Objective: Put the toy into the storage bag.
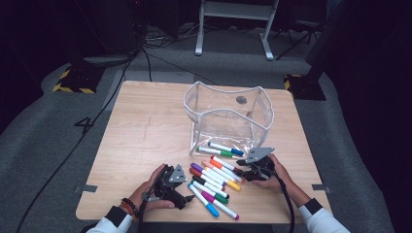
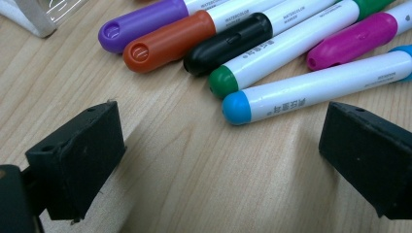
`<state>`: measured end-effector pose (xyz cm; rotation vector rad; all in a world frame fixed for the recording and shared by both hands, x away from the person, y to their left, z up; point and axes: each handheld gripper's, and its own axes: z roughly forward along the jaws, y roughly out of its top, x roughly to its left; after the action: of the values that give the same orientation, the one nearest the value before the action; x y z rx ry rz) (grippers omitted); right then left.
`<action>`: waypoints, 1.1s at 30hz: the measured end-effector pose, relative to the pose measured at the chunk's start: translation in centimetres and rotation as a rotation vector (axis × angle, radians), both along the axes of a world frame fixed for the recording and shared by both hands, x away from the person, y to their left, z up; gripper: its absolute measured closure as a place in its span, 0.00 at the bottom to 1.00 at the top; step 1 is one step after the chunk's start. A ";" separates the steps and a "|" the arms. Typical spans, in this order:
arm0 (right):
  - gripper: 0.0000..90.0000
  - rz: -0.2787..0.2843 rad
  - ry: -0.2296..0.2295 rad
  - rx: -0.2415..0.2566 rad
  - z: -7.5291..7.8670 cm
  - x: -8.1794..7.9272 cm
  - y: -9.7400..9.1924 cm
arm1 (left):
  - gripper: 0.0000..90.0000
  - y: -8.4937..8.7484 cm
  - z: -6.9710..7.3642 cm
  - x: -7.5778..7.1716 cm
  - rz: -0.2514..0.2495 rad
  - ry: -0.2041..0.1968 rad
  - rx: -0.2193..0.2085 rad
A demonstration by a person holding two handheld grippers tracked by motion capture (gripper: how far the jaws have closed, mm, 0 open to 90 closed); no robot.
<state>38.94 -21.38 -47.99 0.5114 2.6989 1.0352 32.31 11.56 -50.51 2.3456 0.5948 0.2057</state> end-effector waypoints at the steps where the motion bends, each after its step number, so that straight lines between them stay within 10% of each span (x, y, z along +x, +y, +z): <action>1: 0.67 -0.009 0.008 0.001 -0.1 0.1 0.0 | 0.03 0.0 0.0 0.0 0.004 0.002 -0.001; 6: 0.68 -0.035 0.067 0.019 -1.0 0.8 -0.4 | 0.03 -0.1 0.0 0.0 0.005 0.001 -0.004; 16: 0.84 0.002 0.015 0.015 -0.9 0.5 -0.5 | 0.03 -0.1 0.0 0.0 0.006 0.000 -0.004; 33: 0.84 0.048 -0.075 0.068 3.4 -1.0 -1.9 | 0.03 -0.1 0.0 0.0 0.006 0.002 -0.003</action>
<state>37.97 -23.27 -44.60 0.4134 2.6298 1.1391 32.34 11.43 -50.53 2.3412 0.6021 0.2049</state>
